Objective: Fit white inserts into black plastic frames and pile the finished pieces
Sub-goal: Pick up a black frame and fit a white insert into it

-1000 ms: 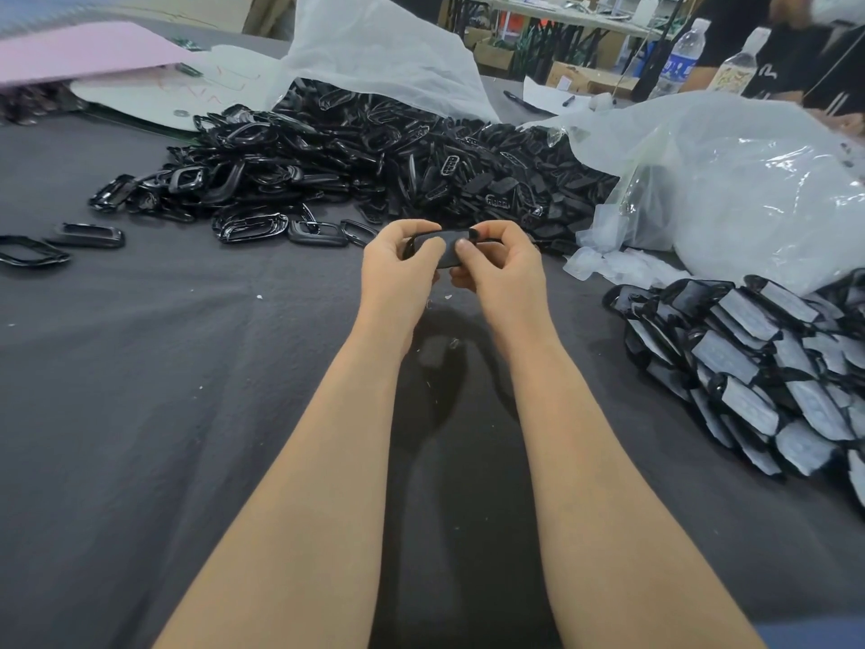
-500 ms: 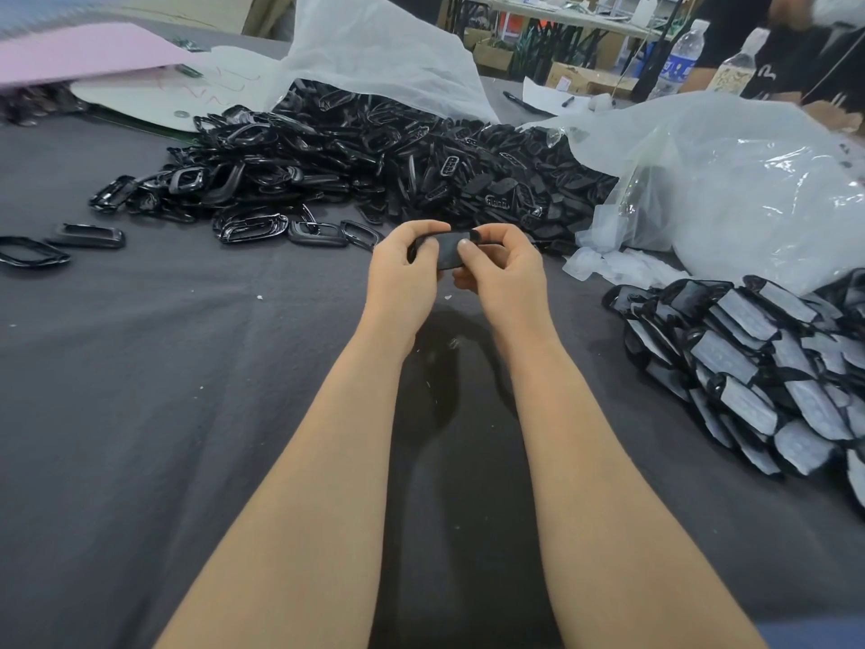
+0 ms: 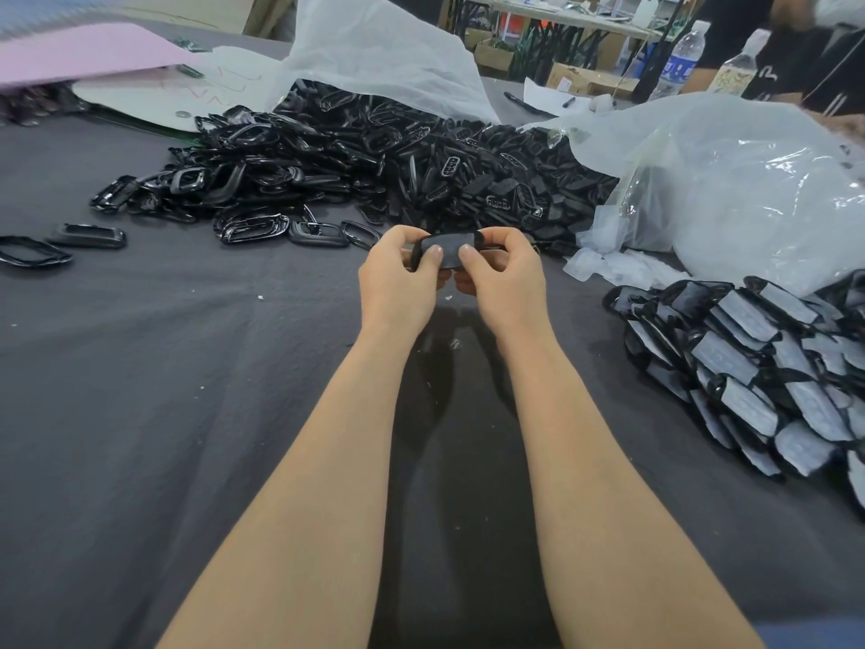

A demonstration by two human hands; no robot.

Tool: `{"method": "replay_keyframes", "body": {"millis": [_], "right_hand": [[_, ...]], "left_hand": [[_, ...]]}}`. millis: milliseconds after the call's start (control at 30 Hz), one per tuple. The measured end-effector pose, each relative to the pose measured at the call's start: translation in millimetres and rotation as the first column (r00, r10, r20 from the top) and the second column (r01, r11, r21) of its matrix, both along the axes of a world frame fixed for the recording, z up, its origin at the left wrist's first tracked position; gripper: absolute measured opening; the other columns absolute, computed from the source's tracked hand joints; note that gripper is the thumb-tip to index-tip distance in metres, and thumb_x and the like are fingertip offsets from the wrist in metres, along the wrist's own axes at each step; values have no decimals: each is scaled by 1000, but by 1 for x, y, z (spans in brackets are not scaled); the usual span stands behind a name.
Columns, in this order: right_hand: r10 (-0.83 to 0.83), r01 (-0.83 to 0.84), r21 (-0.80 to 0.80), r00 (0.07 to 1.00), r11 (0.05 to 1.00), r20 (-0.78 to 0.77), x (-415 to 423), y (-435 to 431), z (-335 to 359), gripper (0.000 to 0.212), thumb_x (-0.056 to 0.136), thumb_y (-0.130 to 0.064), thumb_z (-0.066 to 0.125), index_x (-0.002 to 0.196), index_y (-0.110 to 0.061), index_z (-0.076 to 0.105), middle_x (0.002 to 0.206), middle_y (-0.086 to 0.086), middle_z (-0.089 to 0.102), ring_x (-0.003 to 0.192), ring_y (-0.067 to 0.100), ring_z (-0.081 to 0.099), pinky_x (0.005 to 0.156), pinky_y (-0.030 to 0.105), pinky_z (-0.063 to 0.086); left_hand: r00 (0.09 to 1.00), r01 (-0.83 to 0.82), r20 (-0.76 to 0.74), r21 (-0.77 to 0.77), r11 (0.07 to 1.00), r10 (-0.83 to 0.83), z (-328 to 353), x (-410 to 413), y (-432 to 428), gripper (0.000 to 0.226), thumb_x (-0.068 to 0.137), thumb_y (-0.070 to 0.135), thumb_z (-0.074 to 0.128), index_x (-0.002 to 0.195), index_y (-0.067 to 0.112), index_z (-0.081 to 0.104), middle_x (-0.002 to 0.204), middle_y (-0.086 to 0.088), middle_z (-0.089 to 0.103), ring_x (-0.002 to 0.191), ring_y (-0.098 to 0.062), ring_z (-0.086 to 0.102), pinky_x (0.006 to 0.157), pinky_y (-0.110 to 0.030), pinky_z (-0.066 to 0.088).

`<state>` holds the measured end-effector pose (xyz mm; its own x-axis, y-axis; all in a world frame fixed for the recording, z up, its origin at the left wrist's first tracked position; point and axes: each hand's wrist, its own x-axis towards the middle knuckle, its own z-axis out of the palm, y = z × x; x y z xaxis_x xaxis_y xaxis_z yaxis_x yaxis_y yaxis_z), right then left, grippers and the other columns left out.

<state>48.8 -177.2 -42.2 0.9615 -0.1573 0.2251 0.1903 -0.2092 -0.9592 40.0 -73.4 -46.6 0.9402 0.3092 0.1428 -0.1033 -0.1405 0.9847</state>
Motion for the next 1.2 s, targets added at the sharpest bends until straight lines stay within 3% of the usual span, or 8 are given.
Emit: {"method": "replay_keyframes", "body": {"millis": [133, 267, 433, 667, 733, 900, 1067, 1200], "right_hand": [[-28, 28, 49, 1000, 998, -3, 1, 0, 1, 21, 90, -9, 61, 86, -27, 52, 77, -3, 64, 64, 7, 63, 65, 23, 54], [-31, 35, 109, 999, 993, -39, 1, 0, 1, 20, 90, -7, 60, 86, -26, 52, 75, -3, 64, 56, -1, 61, 59, 17, 51], [17, -13, 98, 999, 995, -44, 0, 2, 1, 16, 90, -10, 61, 90, -25, 54, 85, 2, 65, 68, 8, 63, 62, 19, 52], [-26, 26, -6, 999, 1000, -20, 1, 5, -1, 22, 88, -14, 65, 85, -30, 50, 92, 2, 63, 94, 25, 64, 89, 44, 54], [-22, 21, -4, 1000, 1000, -19, 2, 5, -1, 22, 88, -13, 65, 86, -29, 50, 93, 5, 64, 92, 26, 65, 87, 41, 54], [-11, 12, 28, 1000, 1000, -19, 3, 3, -1, 16, 89, -13, 64, 98, -17, 51, 90, 3, 64, 76, 12, 64, 64, 14, 52], [-15, 17, 81, 999, 997, -28, 2, 4, 1, 11, 91, -11, 62, 92, -20, 55, 83, -2, 64, 65, 4, 64, 66, 18, 56], [-63, 64, 43, 997, 997, -35, 3, 3, 1, 7, 93, -10, 59, 92, -16, 55, 88, 5, 64, 75, 16, 66, 72, 26, 57]], "left_hand": [[999, 29, -22, -39, 999, -29, 1, 0, -1, 11, 93, 17, 62, 103, 19, 58, 99, -5, 70, 91, -17, 68, 87, -39, 57], [996, 79, -37, -62, 995, -81, 2, -2, -3, 21, 91, 17, 65, 111, 16, 58, 102, -3, 70, 94, -19, 68, 89, -42, 56], [997, 51, -55, -92, 994, -56, 2, 0, 0, 17, 91, 12, 64, 105, 18, 56, 95, 3, 68, 87, -11, 67, 88, -39, 56], [996, 51, -69, -105, 993, -58, 4, -3, -2, 17, 89, 10, 63, 103, 17, 55, 104, -7, 67, 98, -21, 66, 92, -43, 54], [996, 55, -64, -117, 992, -63, 5, -4, -2, 17, 89, 11, 63, 103, 17, 56, 100, -6, 68, 96, -22, 67, 91, -43, 54], [994, 71, -68, -140, 988, -81, 5, -5, -1, 22, 89, 15, 66, 108, 15, 57, 101, -7, 68, 96, -22, 67, 89, -42, 55], [996, 53, -59, -127, 991, -61, 4, -2, 0, 22, 91, 14, 64, 111, 13, 56, 100, -7, 67, 93, -19, 68, 89, -41, 56], [997, 59, -41, -147, 987, -66, 3, -3, -2, 21, 91, 13, 65, 109, 15, 57, 90, -3, 68, 87, -18, 69, 87, -40, 57]]}}
